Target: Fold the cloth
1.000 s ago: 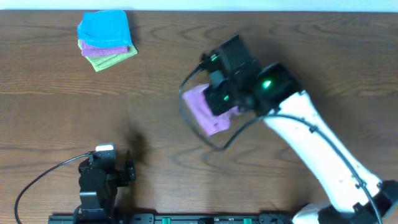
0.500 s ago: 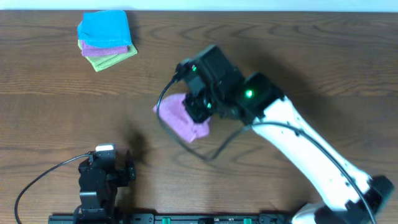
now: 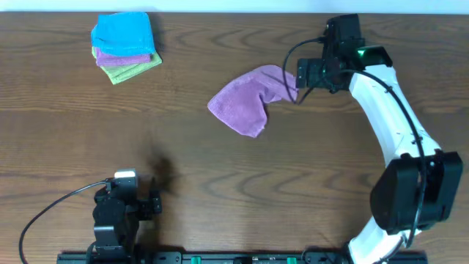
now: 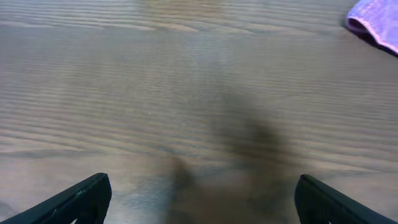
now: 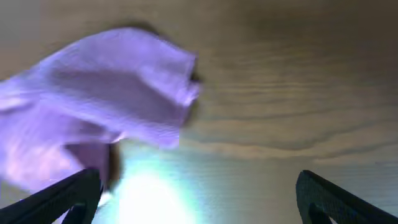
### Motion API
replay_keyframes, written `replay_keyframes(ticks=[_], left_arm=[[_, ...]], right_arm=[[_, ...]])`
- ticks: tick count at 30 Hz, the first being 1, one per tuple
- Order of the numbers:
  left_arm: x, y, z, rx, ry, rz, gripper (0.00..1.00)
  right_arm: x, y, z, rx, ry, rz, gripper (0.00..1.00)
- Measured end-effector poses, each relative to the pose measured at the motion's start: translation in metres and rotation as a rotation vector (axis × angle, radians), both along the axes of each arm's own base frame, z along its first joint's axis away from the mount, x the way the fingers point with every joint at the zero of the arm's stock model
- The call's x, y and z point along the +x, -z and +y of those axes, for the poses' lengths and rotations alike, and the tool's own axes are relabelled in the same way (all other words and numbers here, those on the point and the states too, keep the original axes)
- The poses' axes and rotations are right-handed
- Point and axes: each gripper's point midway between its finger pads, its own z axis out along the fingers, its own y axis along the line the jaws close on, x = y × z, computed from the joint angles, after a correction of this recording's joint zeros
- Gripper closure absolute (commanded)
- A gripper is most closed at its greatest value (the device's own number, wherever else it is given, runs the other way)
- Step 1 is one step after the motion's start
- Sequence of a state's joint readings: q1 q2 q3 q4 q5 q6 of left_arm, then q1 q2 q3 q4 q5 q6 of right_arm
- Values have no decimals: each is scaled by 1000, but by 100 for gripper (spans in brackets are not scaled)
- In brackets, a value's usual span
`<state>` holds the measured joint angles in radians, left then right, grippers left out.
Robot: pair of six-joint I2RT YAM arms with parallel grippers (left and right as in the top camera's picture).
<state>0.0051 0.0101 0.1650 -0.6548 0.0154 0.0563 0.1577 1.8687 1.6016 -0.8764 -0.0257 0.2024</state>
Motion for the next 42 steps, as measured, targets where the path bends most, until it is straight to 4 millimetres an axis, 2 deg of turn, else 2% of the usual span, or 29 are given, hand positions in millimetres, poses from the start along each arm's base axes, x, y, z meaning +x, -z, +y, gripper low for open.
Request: replay_keyframes(ticks=[5,12,15,20,24,28,30,31,37,42], left_arm=[[2,-3,-5,-23,22,-15,5],[13,-28,-29,-181,88,-106,5],[12,-38,-34,-241,87,-69,5],[19,-65,-39,-293,76,53,5],[37,-86,-47,-341,80,215,5],[67,-102,-62,-408,127,321,5],[78,-103,-69,-442,156,353,5],[87,-97,-77,-485,179,394,5],[97,-63,-93,-665,115,559,5],[98,-54,-102,-758,90,627,5]], right_arm=[[-21,5,34,62,-92,70,1],[-40,11,71,110,-185,115,7],[-51,23,80,125,-210,150,9],[-67,52,89,140,-238,183,10],[-70,64,96,171,-253,180,16],[-65,63,102,199,-261,153,17],[-63,61,104,210,-266,140,19],[-61,60,106,221,-268,132,20],[-56,57,110,238,-276,108,22],[-52,63,117,269,-286,104,25]])
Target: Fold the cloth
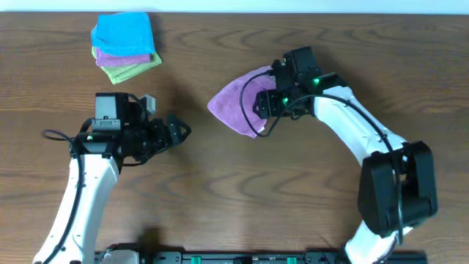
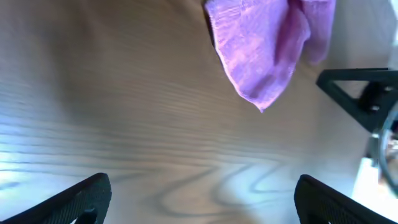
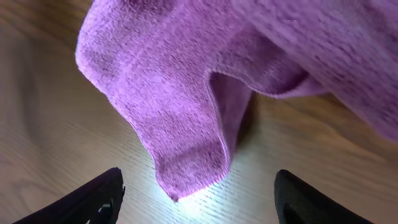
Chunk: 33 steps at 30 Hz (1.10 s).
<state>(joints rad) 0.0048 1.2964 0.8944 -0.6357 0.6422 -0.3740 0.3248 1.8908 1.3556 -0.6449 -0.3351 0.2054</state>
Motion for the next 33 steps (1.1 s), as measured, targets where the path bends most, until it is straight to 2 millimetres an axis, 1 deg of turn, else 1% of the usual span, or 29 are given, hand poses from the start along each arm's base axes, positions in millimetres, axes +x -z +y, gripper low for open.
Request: replay_keyframes(ticks=[4,5,7,10,11,12,13,14,15,16,17,20,23,26,29,30,32,33], left_arm=[[0,-4,-6,-46,3,5,5],[0,-5,-7,-55,6,5,5],[0,-6,-9,-64,11,3,5],[0,-7,-10,-70,14,-2,5],[0,-7,-10,-72,15,-2,5],[0,-8,-10,-74,16,-3,4],[0,-8,-11,-76,18,-4,5],[0,-8,-11,-77,18,-5,5],[0,-9,-11,-80,19,-5,4],[1,-9,-11,-80,20,-7,5],[2,-10,-11,-82,21,-13,5],[5,-12,-12,-83,22,-32,4],[7,-13,-11,-82,22,-43,2],[10,-16,-10,-81,17,-54,2],[18,-24,-3,-74,-3,-80,2],[21,-28,-1,-72,-11,-91,2],[25,-32,5,-69,-27,-105,2],[26,-32,6,-67,-32,-106,2]], right_arm=[[1,26,4,9,-2,49,27],[0,33,6,11,-3,63,29],[0,40,9,14,-5,71,34],[3,44,16,26,-7,65,45],[4,43,19,31,-10,57,49],[4,43,22,36,-10,55,58],[4,43,25,39,-16,51,63],[3,44,28,45,-15,53,78],[1,45,32,45,-26,55,85],[0,46,34,46,-29,60,94],[-2,49,37,46,-34,67,99],[-9,54,45,52,-52,87,99],[-20,54,61,87,-94,111,99],[-37,48,87,148,-164,138,99],[-63,40,124,212,-265,154,99],[-74,38,137,227,-305,158,92],[-101,37,161,231,-376,176,65],[-109,38,168,225,-393,181,59]])
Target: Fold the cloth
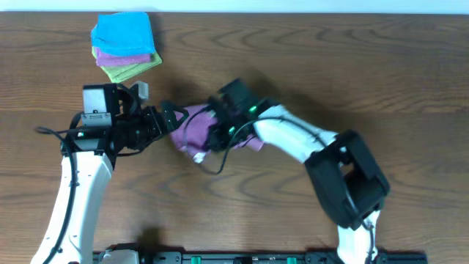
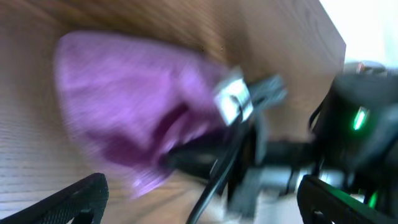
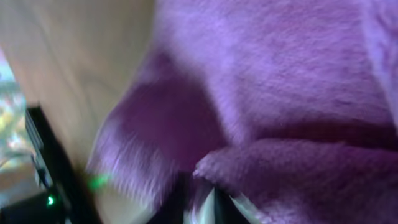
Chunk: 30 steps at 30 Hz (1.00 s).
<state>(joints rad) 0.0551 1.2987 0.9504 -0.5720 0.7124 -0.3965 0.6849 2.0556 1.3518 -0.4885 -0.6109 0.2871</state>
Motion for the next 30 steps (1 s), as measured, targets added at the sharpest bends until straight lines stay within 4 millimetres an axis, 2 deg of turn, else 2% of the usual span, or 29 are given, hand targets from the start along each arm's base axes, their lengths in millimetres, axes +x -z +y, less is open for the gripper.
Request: replay_keyframes(ticks=[1,3,6,10,14,16,21,24,27,30], left_arm=[[0,0,2,2,-6,1,2],[1,1,4,5,-13,3,2],[1,1,5,5,-15,4,4],[1,1,5,6,-16,2,5],[2,0,5,8,-16,-3,5],[2,0,5,10,-14,-7,5],[8,-10,6,16,-10,-39,5],[12,-17,6,17,-10,-58,5],[12,-17,6,19,-8,-60,5],[12,-17,6,21,-5,-62,5]], right_arm=[[-7,1,5,-6,-17,-4,50],[-11,4,8,-32,-20,-18,42],[7,8,-7,-92,40,-59,33],[45,0,-43,-141,148,-126,31],[73,-15,-78,-167,226,-174,31],[79,-17,-90,-179,249,-176,31],[89,-21,-104,-187,278,-192,31],[94,-36,-111,-187,297,-230,31],[105,-52,-127,-226,345,-300,30],[110,-56,-143,-272,378,-322,30]])
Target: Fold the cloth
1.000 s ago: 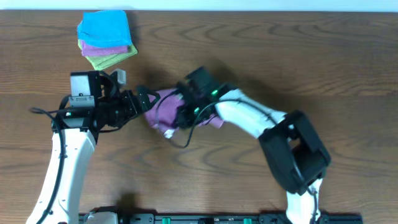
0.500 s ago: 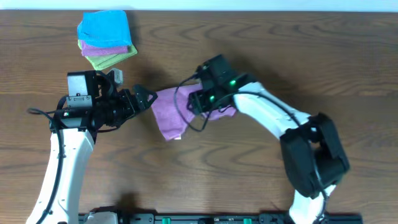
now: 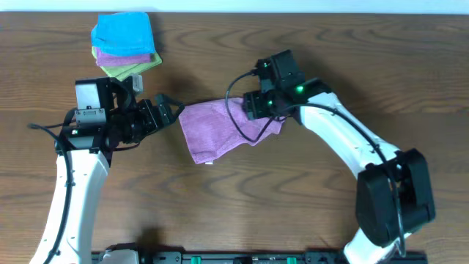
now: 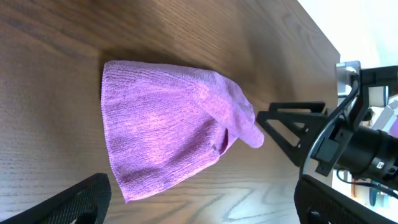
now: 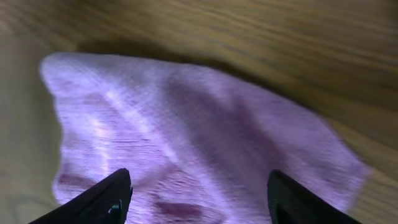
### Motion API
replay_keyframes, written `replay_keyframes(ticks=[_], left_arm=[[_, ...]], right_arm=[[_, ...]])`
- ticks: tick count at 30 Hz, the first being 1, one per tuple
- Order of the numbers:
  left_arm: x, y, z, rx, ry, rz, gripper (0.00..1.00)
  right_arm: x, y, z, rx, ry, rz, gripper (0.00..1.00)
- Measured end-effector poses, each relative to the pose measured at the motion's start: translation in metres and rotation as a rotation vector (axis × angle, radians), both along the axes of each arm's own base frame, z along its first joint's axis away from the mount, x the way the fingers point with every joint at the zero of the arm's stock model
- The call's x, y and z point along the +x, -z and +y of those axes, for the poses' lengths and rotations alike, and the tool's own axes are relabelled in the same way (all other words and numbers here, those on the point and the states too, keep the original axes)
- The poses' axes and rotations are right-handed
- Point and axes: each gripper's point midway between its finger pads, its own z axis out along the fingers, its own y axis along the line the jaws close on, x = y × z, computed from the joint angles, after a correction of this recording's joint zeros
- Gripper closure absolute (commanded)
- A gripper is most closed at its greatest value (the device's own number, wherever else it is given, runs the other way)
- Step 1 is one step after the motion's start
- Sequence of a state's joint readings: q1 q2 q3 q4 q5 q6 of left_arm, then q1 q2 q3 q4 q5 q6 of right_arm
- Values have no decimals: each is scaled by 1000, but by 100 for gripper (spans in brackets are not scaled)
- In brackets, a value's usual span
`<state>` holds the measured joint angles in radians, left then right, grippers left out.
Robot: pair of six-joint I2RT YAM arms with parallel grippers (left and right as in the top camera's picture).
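Observation:
The purple cloth [image 3: 216, 130] lies mid-table, its left part spread flat and its right end [image 3: 270, 126] bunched in a fold. In the left wrist view the cloth [image 4: 161, 152] shows as a rough wedge with a rounded flap at the right. My left gripper [image 3: 170, 111] is open just off the cloth's upper left corner, with nothing between its fingers [image 4: 81, 199]. Above the cloth's right half, my right gripper [image 3: 254, 108] hovers open, the cloth [image 5: 186, 143] filling its view beneath the fingers [image 5: 102, 200].
A stack of folded cloths [image 3: 124, 44], blue over purple over green, sits at the far left corner. The wooden table [image 3: 352, 213] runs bare to the front and right. The far edge [image 3: 234, 13] is close behind the stack.
My right gripper was down in the bunched cloth near its left end. It is now higher and further right, open. The cloth lies flatter and wider. The left gripper has barely moved.
At first the cloth lay crumpled right of centre with my right gripper at its far end and the left arm parked at the front. Then the left arm was out to its left. Later the cloth was bunched further left beside the left gripper; now it lies spread there.

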<state>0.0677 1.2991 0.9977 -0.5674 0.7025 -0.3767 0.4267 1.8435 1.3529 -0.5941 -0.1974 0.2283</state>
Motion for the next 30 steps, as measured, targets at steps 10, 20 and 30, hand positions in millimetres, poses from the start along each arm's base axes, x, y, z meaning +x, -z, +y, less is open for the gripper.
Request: replay_keyframes(ticks=[10,20,30], left_arm=[[0,0,0,3,5,-4,5],[0,0,0,3,5,-4,5],[0,0,0,3,5,-4,5]], right_arm=[[-50,0,-29,-52,-30,192,31],[-64,-4,-3,-44,-168,166,25],[-21,20,-30,-308,-229,-14,26]])
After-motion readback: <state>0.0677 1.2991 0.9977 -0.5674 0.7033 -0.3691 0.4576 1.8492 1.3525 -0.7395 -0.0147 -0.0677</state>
